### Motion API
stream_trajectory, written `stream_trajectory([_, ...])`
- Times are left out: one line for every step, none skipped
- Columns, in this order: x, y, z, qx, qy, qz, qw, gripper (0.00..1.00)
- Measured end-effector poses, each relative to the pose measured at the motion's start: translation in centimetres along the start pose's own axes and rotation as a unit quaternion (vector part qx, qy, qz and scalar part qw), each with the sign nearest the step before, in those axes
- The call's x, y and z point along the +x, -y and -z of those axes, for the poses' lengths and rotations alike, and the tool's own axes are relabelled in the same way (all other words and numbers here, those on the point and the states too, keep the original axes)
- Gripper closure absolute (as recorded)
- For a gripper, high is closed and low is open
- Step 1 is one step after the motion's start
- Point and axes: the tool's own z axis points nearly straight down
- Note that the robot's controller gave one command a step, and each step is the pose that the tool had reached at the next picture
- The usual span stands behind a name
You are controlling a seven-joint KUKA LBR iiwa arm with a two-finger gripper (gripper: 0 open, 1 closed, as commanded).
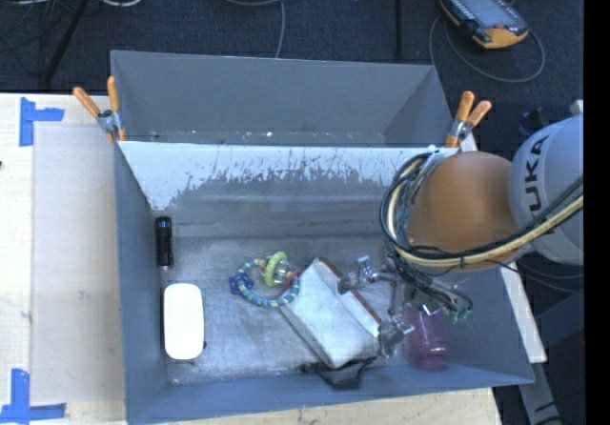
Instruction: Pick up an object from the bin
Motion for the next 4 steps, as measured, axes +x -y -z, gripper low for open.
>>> stream_trajectory([-3.2, 5.4, 2.0, -0.003, -0.0042, 0.012, 0.9999, 0.0])
stream_trajectory([-3.2, 6.5, 1.5, 0.0, 0.0008, 0.015, 0.9999, 0.0])
stream_trajectory([-0.2, 8.4, 1.5, -0.002, -0.0024, 0.092, 0.9957, 0.0])
stream_trajectory([1.8, 10.6, 0.7, -0.002, -0.0024, 0.09, 0.9959, 0.0])
